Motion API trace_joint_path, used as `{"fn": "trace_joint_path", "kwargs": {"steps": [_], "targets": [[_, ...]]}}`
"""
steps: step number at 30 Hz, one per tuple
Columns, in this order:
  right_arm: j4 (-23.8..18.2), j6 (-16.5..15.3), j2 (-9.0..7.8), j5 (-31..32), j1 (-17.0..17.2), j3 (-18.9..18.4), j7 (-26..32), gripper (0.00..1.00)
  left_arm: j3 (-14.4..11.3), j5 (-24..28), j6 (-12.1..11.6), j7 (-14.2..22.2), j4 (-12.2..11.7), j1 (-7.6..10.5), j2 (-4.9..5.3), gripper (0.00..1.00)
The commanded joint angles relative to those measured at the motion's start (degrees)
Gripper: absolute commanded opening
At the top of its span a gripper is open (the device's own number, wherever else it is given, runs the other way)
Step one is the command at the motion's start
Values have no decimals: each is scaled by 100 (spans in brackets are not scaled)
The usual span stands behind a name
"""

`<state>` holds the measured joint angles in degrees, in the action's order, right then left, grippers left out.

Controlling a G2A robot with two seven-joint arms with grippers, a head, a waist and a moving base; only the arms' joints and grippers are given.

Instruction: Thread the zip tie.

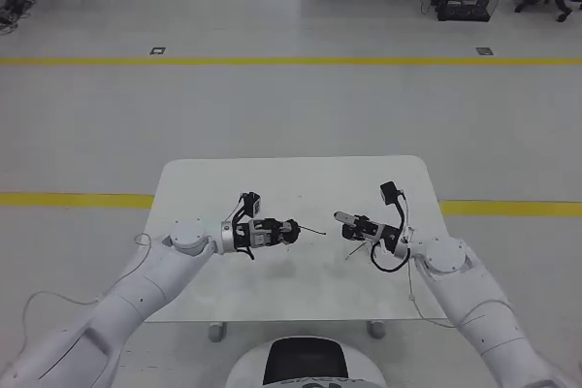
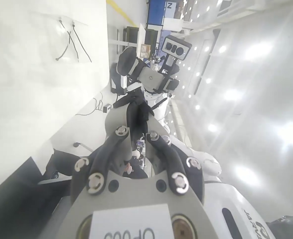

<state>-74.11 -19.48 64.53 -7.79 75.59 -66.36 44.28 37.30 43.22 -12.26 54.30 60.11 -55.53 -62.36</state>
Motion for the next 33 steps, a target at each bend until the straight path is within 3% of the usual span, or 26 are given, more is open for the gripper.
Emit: {"fn": "trace_joint_path", "kwargs": {"steps": [1,5,12,16,17,28,33], "targets": [[-93,0,-1,147,31,40,-27,100,-9,-3,101,-103,50,-49,-7,0],[-270,0,-15,195,72,24,143,100,27,229,415,50,45,-83,-19,0],[-343,0,-31,134,109,-77,385,100,90,636,538,511,-111,-71,-73,0],[-365,0,-29,79,107,-130,530,52,87,697,535,656,-223,-39,-111,0],[-381,0,-29,92,107,-139,562,48,83,713,556,680,-241,-34,-120,0],[-580,0,-13,353,160,-139,739,29,73,818,597,849,-440,18,-219,0],[-637,0,-7,387,182,-140,756,29,78,791,606,863,-508,32,-250,0]]}}
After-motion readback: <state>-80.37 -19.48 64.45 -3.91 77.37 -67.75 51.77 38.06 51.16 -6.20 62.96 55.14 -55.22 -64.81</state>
